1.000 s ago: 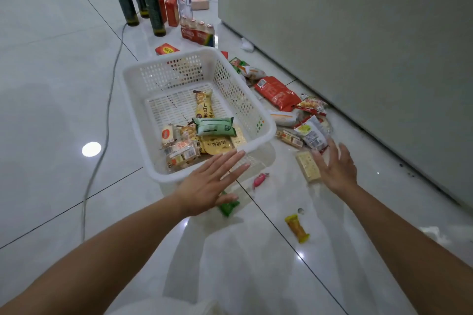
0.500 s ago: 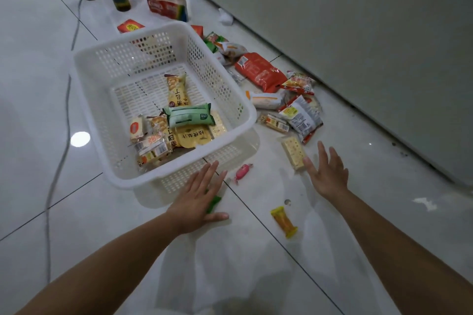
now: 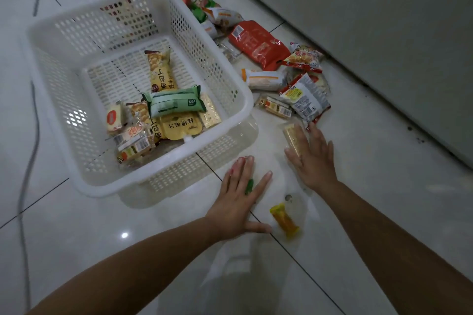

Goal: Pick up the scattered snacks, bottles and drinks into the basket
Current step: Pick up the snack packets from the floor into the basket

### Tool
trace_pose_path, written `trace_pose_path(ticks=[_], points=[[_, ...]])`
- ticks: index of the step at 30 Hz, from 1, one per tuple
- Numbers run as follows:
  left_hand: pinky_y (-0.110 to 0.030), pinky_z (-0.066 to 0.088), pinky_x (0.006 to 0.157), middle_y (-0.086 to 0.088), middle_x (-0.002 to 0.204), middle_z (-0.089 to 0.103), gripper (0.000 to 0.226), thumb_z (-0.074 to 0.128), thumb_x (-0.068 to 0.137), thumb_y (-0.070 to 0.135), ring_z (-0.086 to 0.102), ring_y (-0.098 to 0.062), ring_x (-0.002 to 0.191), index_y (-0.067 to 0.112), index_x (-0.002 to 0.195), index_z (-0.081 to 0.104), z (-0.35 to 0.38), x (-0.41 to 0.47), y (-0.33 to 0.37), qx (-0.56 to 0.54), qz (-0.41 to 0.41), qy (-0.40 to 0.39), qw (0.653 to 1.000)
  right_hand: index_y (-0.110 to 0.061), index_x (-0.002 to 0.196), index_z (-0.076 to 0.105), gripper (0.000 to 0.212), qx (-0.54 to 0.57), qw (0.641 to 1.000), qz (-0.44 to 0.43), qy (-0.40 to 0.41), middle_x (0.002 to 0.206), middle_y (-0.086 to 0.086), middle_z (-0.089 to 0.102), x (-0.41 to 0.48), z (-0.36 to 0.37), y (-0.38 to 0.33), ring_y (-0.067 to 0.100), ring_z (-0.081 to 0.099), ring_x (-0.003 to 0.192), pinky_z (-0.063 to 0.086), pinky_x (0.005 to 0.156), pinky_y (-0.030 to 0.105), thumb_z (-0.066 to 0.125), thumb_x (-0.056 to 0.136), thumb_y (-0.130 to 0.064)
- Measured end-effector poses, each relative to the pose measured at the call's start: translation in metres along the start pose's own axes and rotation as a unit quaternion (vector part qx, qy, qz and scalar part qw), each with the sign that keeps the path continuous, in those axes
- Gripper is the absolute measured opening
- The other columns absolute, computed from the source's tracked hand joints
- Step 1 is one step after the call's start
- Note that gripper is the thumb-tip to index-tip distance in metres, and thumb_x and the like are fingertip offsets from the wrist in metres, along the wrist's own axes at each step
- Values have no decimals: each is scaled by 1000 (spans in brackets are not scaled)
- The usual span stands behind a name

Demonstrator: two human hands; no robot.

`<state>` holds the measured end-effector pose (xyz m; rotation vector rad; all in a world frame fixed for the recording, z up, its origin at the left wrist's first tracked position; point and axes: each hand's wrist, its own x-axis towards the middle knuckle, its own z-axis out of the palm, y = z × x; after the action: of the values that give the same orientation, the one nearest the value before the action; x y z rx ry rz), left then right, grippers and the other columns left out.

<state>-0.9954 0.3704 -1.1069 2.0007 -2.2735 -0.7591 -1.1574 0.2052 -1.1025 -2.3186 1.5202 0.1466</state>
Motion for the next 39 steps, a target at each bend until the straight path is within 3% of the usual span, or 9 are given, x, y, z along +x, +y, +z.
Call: trace_pose_path(ticks=[13,21,25,27,29,30,32,35,39], points=[[-55,-23,107,-9,147,-44,118,55,67,78,-43,-31,132,33,148,-18,17,28,48,-35,-53,15,998,-40,147,-10,76,-64,997,-15,-29,159,0,-13,-9,12,21,21,-11,146,-8,115,49,1,78,-69],[-53,-19,110,-12,148,-40,113,46,70,81,-39,-35,135,30,148,-19,8,32,27,-25,-137,47,989,-41,147,-11,82,-48,998,18,-47,158,-1,-17,-39,14,34,21,-14,146,-11,115,48,-1,71,-72],[-43,-12,113,-11,158,-18,97,40,78,75,-22,-33,143,25,152,1,2,25,12,-4,-105,25,994,-38,147,-13,84,-64,996,24,-57,159,1,-15,-63,17,34,22,-13,146,-9,115,48,-4,70,-72],[-45,10,116,-12,157,16,78,39,82,67,6,-33,145,25,147,29,2,15,5,-7,-71,54,996,-38,146,-14,82,-60,997,21,-50,159,2,-11,-76,21,31,23,-10,147,-7,115,48,-3,72,-71],[-48,42,99,-9,133,50,52,40,85,60,36,-30,127,27,124,52,9,3,-3,-1,-28,108,994,-39,144,-16,79,-49,997,18,-50,159,2,-9,-86,23,29,22,-8,147,-8,116,47,-3,72,-70],[-43,48,87,-6,121,55,42,40,86,56,41,-27,115,27,114,54,13,-5,-8,11,-1,138,990,-40,144,-16,78,-45,997,19,-56,159,2,-8,-90,24,28,22,-8,147,-8,116,47,-3,73,-70],[-36,48,73,-3,108,57,31,39,89,50,44,-24,99,27,104,53,21,-21,-20,63,56,165,983,-39,148,-9,80,-41,998,29,-45,159,4,0,-97,23,25,24,2,146,-2,117,45,1,75,-70],[-32,45,59,-1,95,58,27,38,92,45,45,-21,85,24,95,55,24,-38,-33,132,116,184,967,-23,150,12,78,-19,996,86,-5,146,8,27,-101,16,21,27,29,133,20,111,40,32,87,-64],[-26,38,42,-1,81,59,26,39,89,43,52,-19,72,18,85,48,17,-40,-35,156,134,166,964,-11,129,37,58,-55,989,129,-39,129,11,41,-100,7,12,28,42,118,37,95,37,51,89,-51]])
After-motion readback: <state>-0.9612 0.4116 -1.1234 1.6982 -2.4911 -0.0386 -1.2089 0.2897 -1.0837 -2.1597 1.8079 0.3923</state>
